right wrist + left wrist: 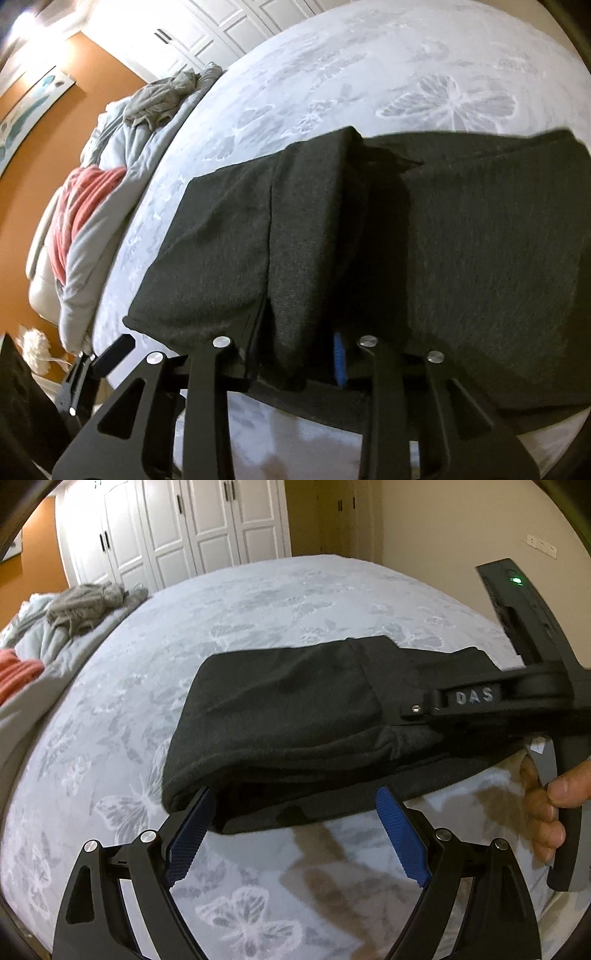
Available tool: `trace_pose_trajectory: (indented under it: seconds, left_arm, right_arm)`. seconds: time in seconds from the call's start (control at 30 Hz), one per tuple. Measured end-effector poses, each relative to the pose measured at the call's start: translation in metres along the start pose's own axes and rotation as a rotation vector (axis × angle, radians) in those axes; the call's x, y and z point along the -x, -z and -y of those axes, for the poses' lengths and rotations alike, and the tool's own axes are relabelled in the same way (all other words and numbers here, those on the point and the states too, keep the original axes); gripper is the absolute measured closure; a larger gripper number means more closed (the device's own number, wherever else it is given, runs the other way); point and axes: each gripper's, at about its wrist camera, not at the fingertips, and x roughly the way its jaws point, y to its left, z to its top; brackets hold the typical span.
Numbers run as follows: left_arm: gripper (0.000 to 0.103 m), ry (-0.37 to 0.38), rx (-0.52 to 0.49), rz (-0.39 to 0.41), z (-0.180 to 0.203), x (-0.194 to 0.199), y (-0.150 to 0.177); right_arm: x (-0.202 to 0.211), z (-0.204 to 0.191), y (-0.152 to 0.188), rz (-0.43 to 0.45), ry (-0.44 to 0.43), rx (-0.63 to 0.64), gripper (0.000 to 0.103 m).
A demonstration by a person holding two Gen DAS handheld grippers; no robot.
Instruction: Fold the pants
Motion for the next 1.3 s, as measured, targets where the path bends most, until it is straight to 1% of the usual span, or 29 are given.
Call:
trace_pose_trajectory:
  seconds: [0.13, 0.2, 0.27, 0.3, 0.33, 0.4, 0.43, 0.5, 0.57, 0.6, 0.67, 0.7, 0.77, 0.8, 0.83, 0.87, 0.9, 0.93, 0.97, 1.0, 1.03, 1.07, 1.1, 1.13, 1.17, 1.2, 1.23, 1.27, 1.3]
  left_arm:
    - [0.017, -0.038, 0.023, 0.022, -0.024, 0.009, 0.003]
    - [0.017, -0.057, 0.066, 0.023, -0.046, 0.014, 0.005]
    - [0.017, -0.063, 0.130, 0.007, -0.072, 0.016, 0.008]
    - [0.017, -0.059, 0.166, 0.001, -0.083, 0.017, 0.010]
    - [0.017, -0.045, 0.230, -0.008, -0.100, 0.020, 0.014]
    - [0.017, -0.018, 0.304, -0.020, -0.119, 0.022, 0.020]
    - [0.017, -0.002, 0.345, -0.028, -0.130, 0.024, 0.025]
    - [0.017, 0.003, 0.378, -0.027, -0.139, 0.029, 0.032]
    - [0.017, -0.012, 0.390, -0.011, -0.146, 0.036, 0.037]
    - [0.017, -0.019, 0.389, -0.004, -0.148, 0.039, 0.039]
    - [0.017, -0.017, 0.388, -0.003, -0.152, 0.041, 0.042]
    - [0.017, -0.011, 0.389, -0.006, -0.153, 0.042, 0.042]
    - [0.017, 0.007, 0.397, -0.001, -0.155, 0.046, 0.043]
    - [0.017, 0.017, 0.398, 0.003, -0.154, 0.047, 0.043]
    - [0.017, 0.028, 0.394, 0.004, -0.153, 0.048, 0.041]
    - [0.017, 0.044, 0.384, 0.006, -0.149, 0.049, 0.040]
    - [0.017, 0.056, 0.373, 0.009, -0.145, 0.050, 0.037]
    - [0.017, 0.063, 0.365, 0.013, -0.142, 0.050, 0.035]
    - [0.017, 0.076, 0.352, 0.018, -0.135, 0.051, 0.032]
    - [0.017, 0.092, 0.340, 0.021, -0.130, 0.052, 0.029]
    - [0.017, 0.108, 0.326, 0.025, -0.122, 0.052, 0.025]
    - [0.017, 0.119, 0.320, 0.027, -0.117, 0.051, 0.023]
    - [0.017, 0.134, 0.314, 0.025, -0.112, 0.047, 0.020]
    - [0.017, 0.153, 0.308, 0.016, -0.105, 0.044, 0.018]
    - [0.017, 0.179, 0.299, -0.002, -0.095, 0.039, 0.014]
    - [0.017, 0.197, 0.291, -0.018, -0.086, 0.035, 0.011]
    - [0.017, 0.212, 0.282, -0.028, -0.077, 0.031, 0.009]
    - [0.017, 0.225, 0.268, -0.031, -0.064, 0.027, 0.005]
    - [0.017, 0.229, 0.259, -0.029, -0.057, 0.024, 0.002]
  right_arm:
    - [0.007, -0.008, -0.005, 0.007, 0.023, 0.018, 0.084]
    - [0.016, -0.036, -0.016, 0.031, 0.030, 0.061, 0.086]
    - [0.028, -0.095, -0.033, 0.057, -0.025, 0.169, 0.086]
    - [0.030, -0.118, -0.038, 0.062, -0.051, 0.209, 0.086]
    - [0.033, -0.155, -0.046, 0.065, -0.100, 0.263, 0.086]
    - [0.032, -0.210, -0.057, 0.053, -0.183, 0.327, 0.087]
    - [0.028, -0.242, -0.061, 0.038, -0.211, 0.368, 0.087]
    - [0.012, -0.288, -0.061, 0.019, -0.184, 0.457, 0.088]
    - [-0.009, -0.313, -0.057, -0.029, -0.156, 0.496, 0.089]
    - [-0.023, -0.322, -0.053, -0.057, -0.116, 0.519, 0.089]
    - [-0.038, -0.333, -0.042, -0.093, -0.058, 0.566, 0.089]
    - [-0.042, -0.337, -0.041, -0.096, -0.052, 0.578, 0.089]
    - [-0.022, -0.338, -0.042, -0.063, -0.074, 0.585, 0.090]
    - [-0.006, -0.335, -0.049, -0.026, -0.088, 0.576, 0.090]
    - [0.025, -0.318, -0.058, 0.027, -0.114, 0.546, 0.090]
    - [0.042, -0.307, -0.065, 0.057, -0.124, 0.520, 0.090]
    - [0.062, -0.287, -0.068, 0.095, -0.127, 0.492, 0.090]
    - [0.088, -0.250, -0.069, 0.149, -0.101, 0.440, 0.090]
    - [0.103, -0.222, -0.067, 0.182, -0.064, 0.400, 0.090]
    - [0.117, -0.186, -0.059, 0.215, 0.003, 0.359, 0.091]
    - [0.123, -0.141, -0.045, 0.244, 0.139, 0.325, 0.090]
    - [0.119, -0.101, -0.034, 0.237, 0.266, 0.297, 0.090]
    - [0.107, -0.057, -0.024, 0.187, 0.384, 0.247, 0.087]
    - [0.092, -0.012, -0.015, 0.100, 0.501, 0.169, 0.084]
    - [0.088, 0.029, -0.004, 0.044, 0.597, 0.064, 0.084]
    - [0.092, 0.048, 0.002, 0.050, 0.581, 0.000, 0.084]
    - [0.108, 0.066, 0.011, 0.114, 0.457, -0.078, 0.084]
    - [0.118, 0.074, 0.015, 0.157, 0.381, -0.118, 0.084]
    - [0.125, 0.080, 0.015, 0.179, 0.339, -0.144, 0.084]
